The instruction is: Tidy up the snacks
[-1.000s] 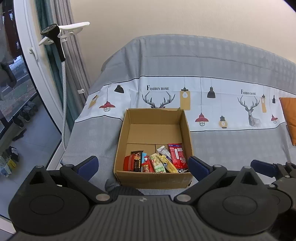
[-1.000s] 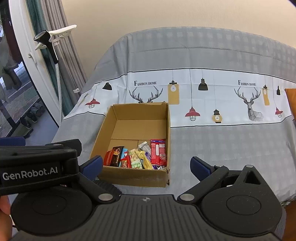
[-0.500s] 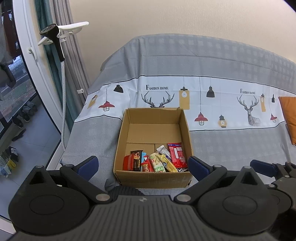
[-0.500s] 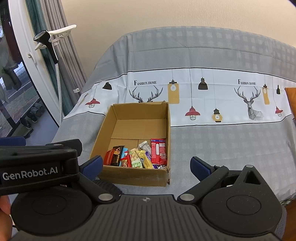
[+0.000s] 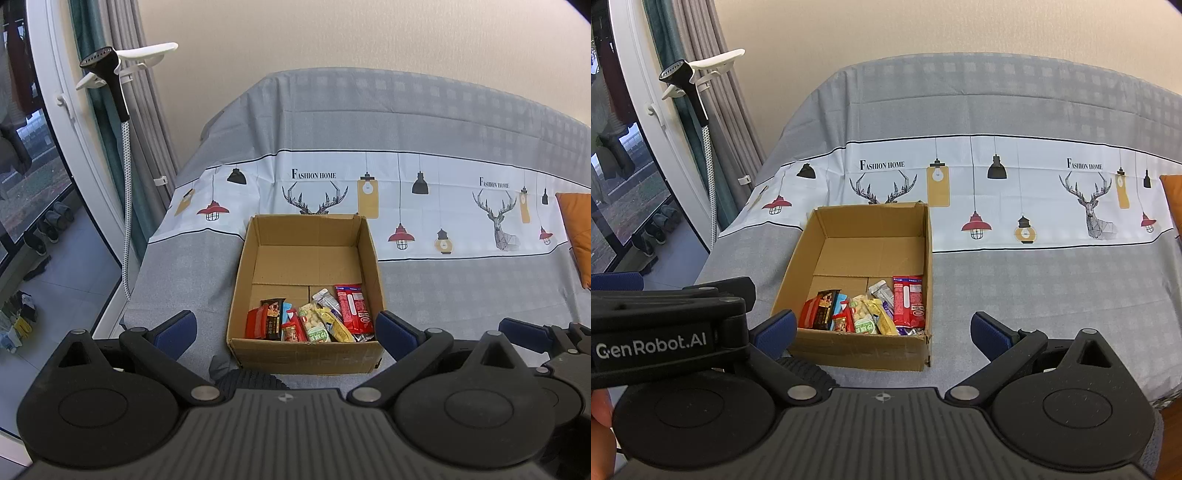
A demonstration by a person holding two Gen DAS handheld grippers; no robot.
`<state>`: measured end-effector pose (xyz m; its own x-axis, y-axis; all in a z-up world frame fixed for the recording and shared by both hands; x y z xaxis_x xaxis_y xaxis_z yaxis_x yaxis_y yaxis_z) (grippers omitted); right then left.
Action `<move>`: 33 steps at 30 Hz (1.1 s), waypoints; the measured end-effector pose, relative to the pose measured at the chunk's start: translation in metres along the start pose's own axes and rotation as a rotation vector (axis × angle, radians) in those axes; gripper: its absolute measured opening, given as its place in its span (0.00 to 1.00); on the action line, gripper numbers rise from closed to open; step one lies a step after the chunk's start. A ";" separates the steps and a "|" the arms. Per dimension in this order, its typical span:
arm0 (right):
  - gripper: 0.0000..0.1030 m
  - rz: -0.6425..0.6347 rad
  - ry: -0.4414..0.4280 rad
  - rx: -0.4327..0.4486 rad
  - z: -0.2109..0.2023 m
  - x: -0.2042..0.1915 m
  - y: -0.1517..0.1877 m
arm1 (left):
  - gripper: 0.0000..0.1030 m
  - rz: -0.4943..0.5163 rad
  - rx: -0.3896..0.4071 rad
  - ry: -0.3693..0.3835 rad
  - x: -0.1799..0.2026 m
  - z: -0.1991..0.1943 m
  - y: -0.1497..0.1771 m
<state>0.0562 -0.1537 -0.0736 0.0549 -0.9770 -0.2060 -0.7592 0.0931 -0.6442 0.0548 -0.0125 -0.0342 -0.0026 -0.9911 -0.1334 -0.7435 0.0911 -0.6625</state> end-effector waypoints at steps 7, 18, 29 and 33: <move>0.97 0.001 0.000 -0.001 0.000 0.000 0.000 | 1.00 0.002 -0.001 0.002 -0.001 0.001 0.000; 0.97 0.002 -0.002 -0.003 -0.001 -0.001 0.002 | 1.00 0.003 -0.001 0.006 -0.003 0.002 0.002; 0.97 0.002 -0.009 -0.008 -0.001 0.003 0.001 | 1.00 0.006 -0.006 0.005 -0.004 0.002 0.001; 0.97 0.002 -0.009 -0.010 -0.001 0.003 0.002 | 1.00 0.013 -0.003 0.001 -0.003 0.003 0.002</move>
<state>0.0544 -0.1568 -0.0745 0.0592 -0.9750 -0.2142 -0.7656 0.0933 -0.6365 0.0550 -0.0092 -0.0371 -0.0126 -0.9899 -0.1413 -0.7456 0.1035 -0.6583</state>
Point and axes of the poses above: each gripper's, at about its wrist camera, not at the fingertips, and z roughly the way its jaws point, x to its right, y to its underside, the point moved 5 cm from there along z, roughly the way its jaws point, and after that the axes turned 4 degrees about -x, right-handed, at the moved point
